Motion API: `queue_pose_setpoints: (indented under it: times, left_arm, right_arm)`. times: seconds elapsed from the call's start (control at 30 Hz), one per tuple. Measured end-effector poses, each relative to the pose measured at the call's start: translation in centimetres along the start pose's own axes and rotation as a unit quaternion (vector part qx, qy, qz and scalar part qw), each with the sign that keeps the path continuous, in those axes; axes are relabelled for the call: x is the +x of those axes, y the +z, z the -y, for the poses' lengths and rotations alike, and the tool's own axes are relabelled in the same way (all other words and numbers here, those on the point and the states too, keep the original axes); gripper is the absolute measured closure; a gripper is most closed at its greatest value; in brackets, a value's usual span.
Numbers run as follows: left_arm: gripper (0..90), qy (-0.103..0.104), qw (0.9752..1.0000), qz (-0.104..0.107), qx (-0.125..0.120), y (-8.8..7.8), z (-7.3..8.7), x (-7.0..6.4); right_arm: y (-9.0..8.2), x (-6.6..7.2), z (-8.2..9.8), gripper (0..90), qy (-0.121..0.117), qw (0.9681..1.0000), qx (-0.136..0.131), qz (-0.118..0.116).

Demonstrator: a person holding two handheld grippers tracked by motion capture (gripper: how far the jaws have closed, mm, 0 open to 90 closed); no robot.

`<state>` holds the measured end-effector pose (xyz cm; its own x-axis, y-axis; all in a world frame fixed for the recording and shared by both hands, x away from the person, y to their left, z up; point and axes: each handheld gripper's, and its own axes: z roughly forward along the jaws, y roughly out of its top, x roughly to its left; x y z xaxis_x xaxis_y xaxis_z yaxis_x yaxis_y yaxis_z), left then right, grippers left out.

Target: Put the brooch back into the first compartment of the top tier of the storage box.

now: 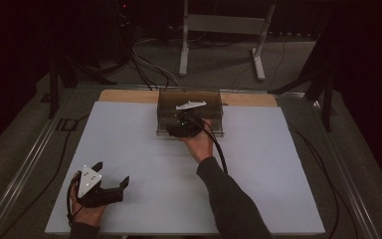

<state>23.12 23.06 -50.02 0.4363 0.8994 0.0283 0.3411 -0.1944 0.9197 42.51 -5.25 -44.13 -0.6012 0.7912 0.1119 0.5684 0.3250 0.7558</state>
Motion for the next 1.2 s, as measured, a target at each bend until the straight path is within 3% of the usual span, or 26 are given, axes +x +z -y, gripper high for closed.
queue_pose_setpoints:
  times: [0.23,0.57,0.6,0.67,0.9,1.2]
  left_arm:
    - [0.3,0.000,1.0000,0.000,0.000,0.0,0.0,0.0]
    - [0.3,-0.001,1.0000,-0.001,0.000,0.0,0.0,0.0]
    - [0.3,-0.002,1.0000,-0.001,0.001,0.0,0.0,0.0]
    - [0.3,-0.002,1.0000,-0.001,0.000,0.0,0.0,0.0]
    - [0.3,-0.002,1.0000,-0.003,0.001,0.0,0.1,0.1]
    - [0.3,-0.006,1.0000,-0.005,0.001,-0.1,0.1,0.1]
  right_arm:
    - [-0.5,0.0,0.0,23.9,-0.013,0.9996,-0.007,0.025]
    - [-1.7,-0.6,0.3,13.3,-0.028,0.9988,-0.002,0.039]
    - [-2.0,-0.8,0.5,6.8,-0.033,0.9982,0.004,0.049]
    - [-2.4,-1.0,0.7,2.8,-0.037,0.9979,0.008,0.053]
    - [-3.9,-1.4,1.5,0.1,-0.059,0.9967,0.010,0.055]
    - [-5.9,-2.0,3.4,0.0,-0.052,0.9976,0.003,0.046]
